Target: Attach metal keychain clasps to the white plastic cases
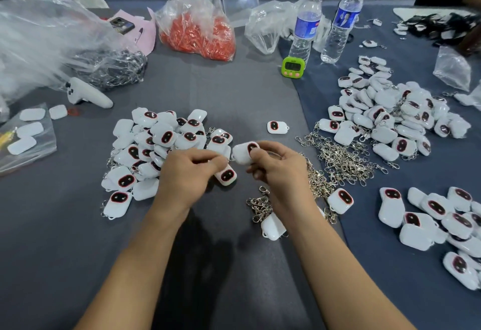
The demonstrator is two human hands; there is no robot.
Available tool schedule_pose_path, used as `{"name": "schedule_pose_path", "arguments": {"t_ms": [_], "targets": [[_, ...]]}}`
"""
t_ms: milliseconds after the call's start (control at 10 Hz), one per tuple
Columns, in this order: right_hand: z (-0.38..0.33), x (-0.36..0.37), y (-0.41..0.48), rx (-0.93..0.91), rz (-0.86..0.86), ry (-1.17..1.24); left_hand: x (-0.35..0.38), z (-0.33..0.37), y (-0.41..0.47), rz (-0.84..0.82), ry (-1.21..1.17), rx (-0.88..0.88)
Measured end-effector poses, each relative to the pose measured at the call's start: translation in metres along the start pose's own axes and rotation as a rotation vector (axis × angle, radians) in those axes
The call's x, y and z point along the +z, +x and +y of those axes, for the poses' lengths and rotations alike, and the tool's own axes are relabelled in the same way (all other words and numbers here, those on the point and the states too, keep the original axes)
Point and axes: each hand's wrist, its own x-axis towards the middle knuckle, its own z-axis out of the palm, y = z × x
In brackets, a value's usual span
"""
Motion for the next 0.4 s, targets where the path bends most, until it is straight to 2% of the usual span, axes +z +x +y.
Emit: {"name": "schedule_pose_path", "arguments": {"t_ms": [100, 200, 300, 400], "targets": [[0.002, 0.028, 0.01, 0.093, -0.085, 0.079, -0.016, -0.008, 0.011, 0.191, -0.066, -0.037], [0.005, 0.042, 0.015, 0.142, -0.141, 0.074, -0.032, -0.018, 0.016, 0.453, 0.216, -0.006], [0.007, 0.038, 0.014, 0.106, -0.2, -0.034, -0.043, -0.031, 0.013, 0.545, 0.466, -0.071], [0.002, 0.022, 0.006, 0.049, -0.199, -0.122, -0.044, -0.026, -0.002, 0.611, 0.62, -0.101]]}}
